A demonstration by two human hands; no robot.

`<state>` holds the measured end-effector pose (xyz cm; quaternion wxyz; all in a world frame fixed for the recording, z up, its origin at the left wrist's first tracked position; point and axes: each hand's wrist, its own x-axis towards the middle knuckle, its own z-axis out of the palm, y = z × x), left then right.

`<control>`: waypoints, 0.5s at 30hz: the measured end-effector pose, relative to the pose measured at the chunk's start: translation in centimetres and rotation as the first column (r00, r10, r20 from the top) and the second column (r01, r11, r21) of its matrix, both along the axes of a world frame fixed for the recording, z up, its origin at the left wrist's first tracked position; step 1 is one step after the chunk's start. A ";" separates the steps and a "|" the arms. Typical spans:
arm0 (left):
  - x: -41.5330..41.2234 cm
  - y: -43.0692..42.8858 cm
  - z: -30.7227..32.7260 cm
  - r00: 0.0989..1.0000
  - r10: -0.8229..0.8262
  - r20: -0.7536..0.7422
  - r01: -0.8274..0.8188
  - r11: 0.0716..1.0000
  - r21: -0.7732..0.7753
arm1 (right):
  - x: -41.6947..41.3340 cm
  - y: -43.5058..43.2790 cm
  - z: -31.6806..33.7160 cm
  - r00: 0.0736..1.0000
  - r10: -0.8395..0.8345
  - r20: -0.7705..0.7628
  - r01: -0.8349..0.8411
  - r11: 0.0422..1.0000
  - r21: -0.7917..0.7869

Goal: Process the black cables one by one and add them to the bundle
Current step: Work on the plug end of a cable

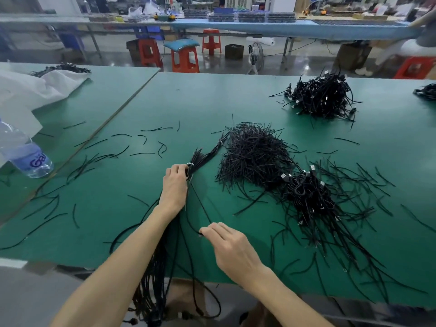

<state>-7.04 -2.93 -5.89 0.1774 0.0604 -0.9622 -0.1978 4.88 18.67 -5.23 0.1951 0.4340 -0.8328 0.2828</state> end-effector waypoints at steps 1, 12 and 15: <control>-0.4 -0.2 0.2 1.000 0.010 0.003 -0.010 1.000 0.014 | 0.0 0.0 0.1 1.000 -0.003 0.005 0.003 1.000 -0.007; -2.4 -1.4 0.3 0.995 0.092 0.040 -0.097 0.987 0.127 | -0.8 -0.7 0.1 0.975 -0.198 0.102 0.201 0.979 -0.027; -1.3 -1.1 0.7 0.996 0.084 0.030 -0.088 0.985 0.150 | -1.4 -0.8 0.0 0.888 -0.301 0.347 0.345 0.936 -0.072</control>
